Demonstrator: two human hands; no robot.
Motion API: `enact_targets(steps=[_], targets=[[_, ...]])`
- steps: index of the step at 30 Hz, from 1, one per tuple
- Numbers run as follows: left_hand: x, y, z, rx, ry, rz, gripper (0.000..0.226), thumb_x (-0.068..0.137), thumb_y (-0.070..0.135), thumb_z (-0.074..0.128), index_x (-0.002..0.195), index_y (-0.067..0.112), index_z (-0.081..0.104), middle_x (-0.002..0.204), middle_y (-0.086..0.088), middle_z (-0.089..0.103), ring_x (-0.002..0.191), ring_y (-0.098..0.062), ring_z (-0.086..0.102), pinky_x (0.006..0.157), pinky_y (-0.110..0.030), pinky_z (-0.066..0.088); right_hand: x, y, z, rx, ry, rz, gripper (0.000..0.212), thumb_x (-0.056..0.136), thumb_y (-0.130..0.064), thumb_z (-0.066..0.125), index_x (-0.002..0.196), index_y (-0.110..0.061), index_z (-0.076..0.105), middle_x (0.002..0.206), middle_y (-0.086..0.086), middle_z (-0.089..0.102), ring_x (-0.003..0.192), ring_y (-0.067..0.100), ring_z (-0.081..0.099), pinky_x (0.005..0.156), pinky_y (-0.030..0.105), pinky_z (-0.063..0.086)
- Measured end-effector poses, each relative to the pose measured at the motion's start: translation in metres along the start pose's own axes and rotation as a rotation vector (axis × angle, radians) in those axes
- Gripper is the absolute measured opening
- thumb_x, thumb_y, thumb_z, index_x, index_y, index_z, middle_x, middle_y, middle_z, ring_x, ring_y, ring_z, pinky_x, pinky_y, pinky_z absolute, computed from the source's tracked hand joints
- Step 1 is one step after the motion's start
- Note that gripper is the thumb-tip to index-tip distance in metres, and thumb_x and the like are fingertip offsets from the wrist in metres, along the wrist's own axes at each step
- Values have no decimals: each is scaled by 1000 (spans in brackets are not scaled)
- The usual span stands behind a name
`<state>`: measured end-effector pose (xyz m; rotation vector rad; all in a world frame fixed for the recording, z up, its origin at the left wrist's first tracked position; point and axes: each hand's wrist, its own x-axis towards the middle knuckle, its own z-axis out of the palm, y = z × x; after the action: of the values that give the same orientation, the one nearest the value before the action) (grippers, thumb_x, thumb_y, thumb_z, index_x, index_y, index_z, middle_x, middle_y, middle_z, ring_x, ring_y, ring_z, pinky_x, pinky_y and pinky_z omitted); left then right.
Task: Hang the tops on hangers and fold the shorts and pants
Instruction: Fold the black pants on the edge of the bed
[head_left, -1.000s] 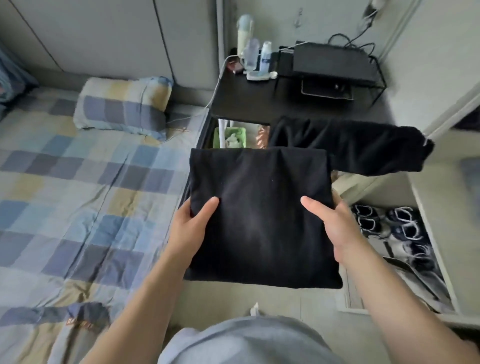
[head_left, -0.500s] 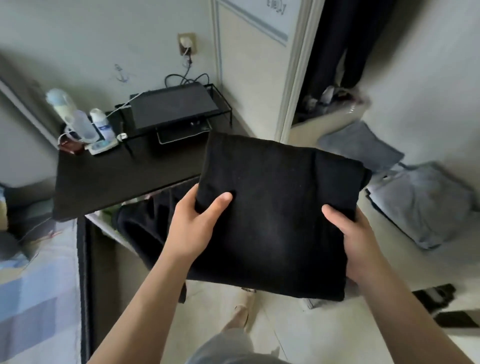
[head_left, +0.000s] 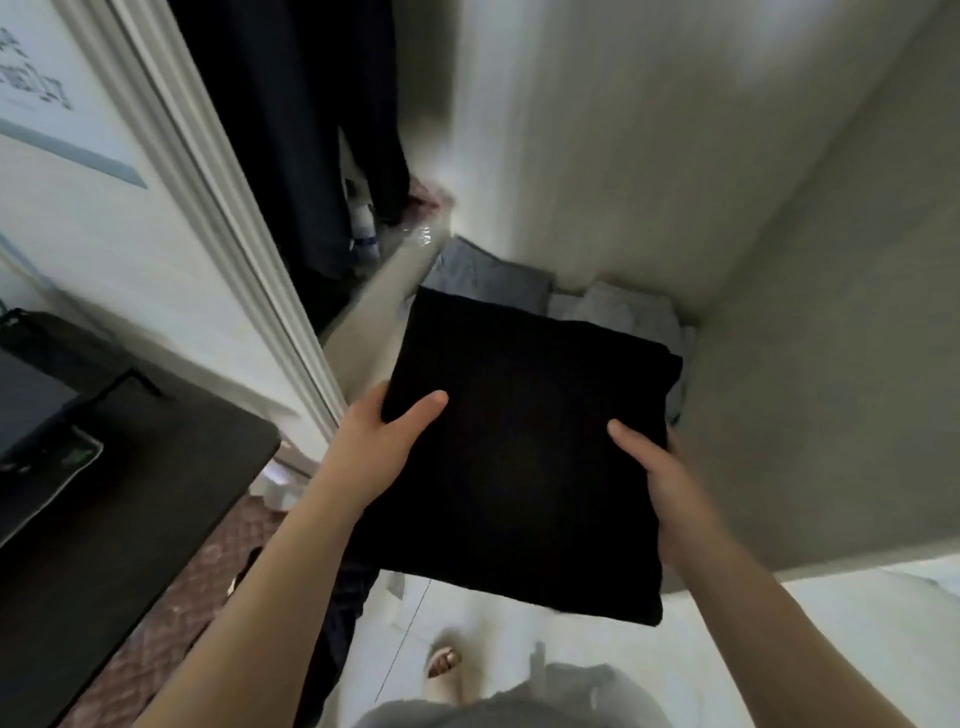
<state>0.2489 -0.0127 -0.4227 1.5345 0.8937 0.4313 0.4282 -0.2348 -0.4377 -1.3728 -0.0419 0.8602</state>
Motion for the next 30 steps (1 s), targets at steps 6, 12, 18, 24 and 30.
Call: enact_targets(steps=[6, 12, 18, 24, 30], targets=[[73, -4, 45, 28, -181, -54, 24, 85, 52, 73, 104, 37, 70, 95, 23, 75, 84, 2, 72, 69, -16, 53, 32, -1, -27, 28, 155, 0, 66, 74, -40, 85, 135, -35, 59, 126, -2, 70, 114, 27, 68, 102, 52, 51], [139, -6, 72, 100, -246, -80, 21, 87, 47, 73, 104, 34, 70, 95, 16, 76, 85, -1, 72, 75, -20, 54, 82, -6, -28, 52, 213, -56, 60, 75, -38, 85, 130, -38, 61, 120, -6, 72, 105, 17, 72, 88, 37, 57], [211, -12, 72, 108, -223, -95, 19, 88, 40, 75, 105, 33, 69, 92, 22, 74, 82, 5, 70, 61, -5, 49, 149, -4, -9, 80, 254, -81, 55, 79, -29, 83, 128, -42, 61, 119, -10, 72, 104, 14, 72, 82, 32, 57], [302, -27, 69, 67, -204, -78, 25, 89, 30, 75, 112, 33, 67, 99, 18, 75, 92, 3, 69, 75, -10, 52, 242, -13, 15, 53, 307, -73, 61, 66, -31, 90, 122, -36, 67, 119, -4, 73, 106, 21, 72, 88, 39, 54], [402, -37, 66, -7, -135, -60, 46, 91, 15, 72, 135, 22, 60, 120, 6, 70, 109, -8, 66, 94, -25, 53, 349, -27, 44, 66, 241, -61, 50, 77, -13, 80, 124, -23, 65, 118, 7, 73, 103, 28, 73, 80, 38, 60]])
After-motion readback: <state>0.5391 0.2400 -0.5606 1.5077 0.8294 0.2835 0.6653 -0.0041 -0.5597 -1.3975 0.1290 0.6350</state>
